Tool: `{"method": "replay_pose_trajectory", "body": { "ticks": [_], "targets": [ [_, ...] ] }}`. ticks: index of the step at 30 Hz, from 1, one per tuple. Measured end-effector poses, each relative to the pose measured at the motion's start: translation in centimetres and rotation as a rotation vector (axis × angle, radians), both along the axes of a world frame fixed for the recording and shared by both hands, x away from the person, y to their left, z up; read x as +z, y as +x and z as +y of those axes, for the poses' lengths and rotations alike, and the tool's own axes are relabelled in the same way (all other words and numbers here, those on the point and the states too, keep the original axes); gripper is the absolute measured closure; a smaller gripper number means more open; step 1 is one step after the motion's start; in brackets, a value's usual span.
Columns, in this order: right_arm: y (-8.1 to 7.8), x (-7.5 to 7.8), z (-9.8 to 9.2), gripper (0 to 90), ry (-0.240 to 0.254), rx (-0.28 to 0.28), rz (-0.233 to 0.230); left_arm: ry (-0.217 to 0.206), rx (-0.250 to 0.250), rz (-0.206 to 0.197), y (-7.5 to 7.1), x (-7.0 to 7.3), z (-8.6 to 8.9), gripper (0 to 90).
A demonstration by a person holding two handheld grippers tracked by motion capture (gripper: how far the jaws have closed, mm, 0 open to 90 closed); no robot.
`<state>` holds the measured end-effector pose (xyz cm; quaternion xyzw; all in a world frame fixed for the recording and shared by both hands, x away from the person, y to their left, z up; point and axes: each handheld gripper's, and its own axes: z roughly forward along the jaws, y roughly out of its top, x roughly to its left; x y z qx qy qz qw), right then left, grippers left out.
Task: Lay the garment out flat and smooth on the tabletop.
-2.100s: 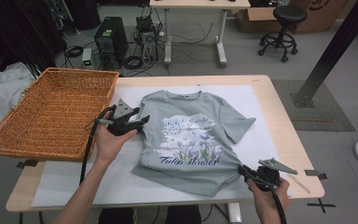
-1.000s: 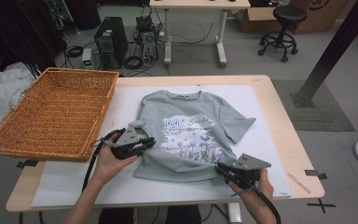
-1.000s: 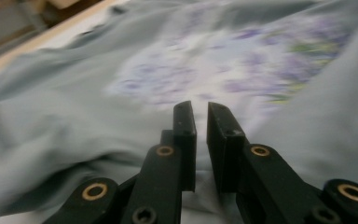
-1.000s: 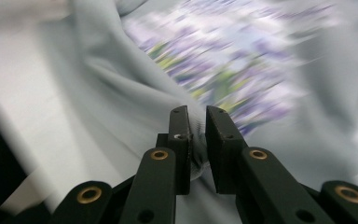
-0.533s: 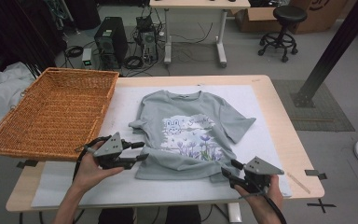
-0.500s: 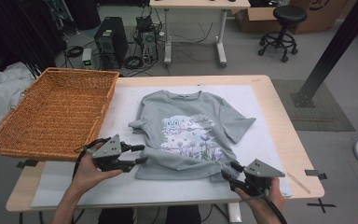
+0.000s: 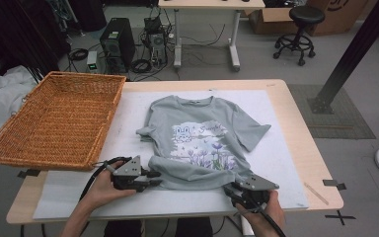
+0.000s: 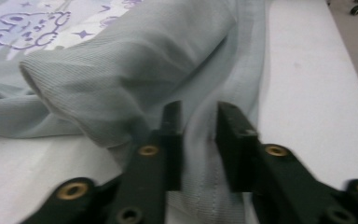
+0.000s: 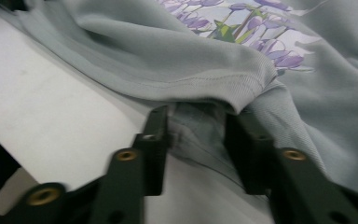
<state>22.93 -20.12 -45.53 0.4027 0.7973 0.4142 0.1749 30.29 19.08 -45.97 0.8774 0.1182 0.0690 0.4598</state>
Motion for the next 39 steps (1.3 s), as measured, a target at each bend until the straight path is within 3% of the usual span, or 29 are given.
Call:
{"method": "replay_pose_trajectory", "body": {
  "ticks": [2,3,5,9,12,17,18,21,22,24,26,27,28,29,30,31,32,34,36,38,39],
  "targets": [
    [-0.1,-0.1,-0.4,82.5,0.014,0.007,-0.003,0.003,0.01,0.016,0.0,0.1,0.1,83.0],
    [-0.1,0.0,-0.7,85.7,0.036,0.005,0.011,0.003,0.005,0.024,0.0,0.3,0.2,85.1],
    [-0.3,0.2,-1.6,87.0,0.09,0.015,0.04,-0.034,-0.018,0.062,-0.3,0.6,0.6,86.8],
    [-1.4,1.5,-4.0,87.1,0.18,0.034,0.022,-0.107,-0.121,0.114,-1.5,1.5,1.7,87.4],
    [-2.8,2.8,-6.5,87.1,0.22,0.003,-0.012,-0.13,-0.2,0.142,-2.8,1.8,2.1,87.9],
    [-4.9,3.5,-9.2,87.1,0.259,-0.026,-0.018,-0.102,-0.312,0.214,-5.3,0.9,1.7,87.9],
    [-5.2,3.4,-9.5,86.9,0.257,-0.034,-0.013,-0.097,-0.321,0.218,-5.5,0.6,1.6,87.4],
    [-5.4,2.4,-9.7,79.7,0.21,-0.062,0.017,-0.122,-0.282,0.219,-5.8,-0.4,1.7,76.6],
    [-5.4,2.2,-9.7,78.2,0.217,-0.078,0.019,-0.164,-0.237,0.211,-5.5,-0.4,2.0,70.2],
    [-5.3,2.0,-9.9,73.4,0.265,-0.118,-0.009,-0.215,-0.2,0.194,-5.1,0.1,2.5,63.8],
    [-5.4,2.4,-10.1,70.1,0.347,-0.137,-0.054,-0.279,-0.167,0.178,-4.6,0.8,3.0,58.8],
    [-5.3,2.6,-10.2,66.2,0.367,-0.143,-0.074,-0.302,-0.122,0.151,-4.2,1.2,3.2,55.3],
    [-5.1,2.9,-10.2,64.9,0.364,-0.162,-0.089,-0.322,-0.051,0.12,-3.5,1.6,3.3,51.7],
    [-4.7,3.1,-10.1,62.4,0.313,-0.173,-0.083,-0.317,0.007,0.088,-3.0,1.8,3.3,51.4],
    [-4.4,3.2,-10.0,59.7,0.271,-0.18,-0.082,-0.271,0.125,0.029,-2.2,2.2,3.1,49.0],
    [-3.6,3.1,-9.8,56.1,0.212,-0.196,-0.087,-0.249,0.195,-0.002,-1.6,2.3,2.8,48.6],
    [-3.0,3.0,-9.7,53.1,0.187,-0.201,-0.095,-0.228,0.287,-0.042,-0.9,2.4,2.4,47.7],
    [-1.0,2.7,-9.1,49.3,0.17,-0.226,-0.126,-0.251,0.486,-0.053,0.6,2.8,1.5,48.2],
    [1.0,2.4,-8.6,44.5,0.153,-0.265,-0.162,-0.314,0.624,-0.048,2.2,3.4,0.6,48.0],
    [2.9,2.5,-8.3,44.7,0.149,-0.293,-0.19,-0.349,0.717,-0.064,4.2,4.3,-0.2,48.1],
    [4.5,2.6,-8.1,44.5,0.159,-0.308,-0.211,-0.334,0.739,-0.079,5.3,4.8,-0.6,48.3]
  ]
}}
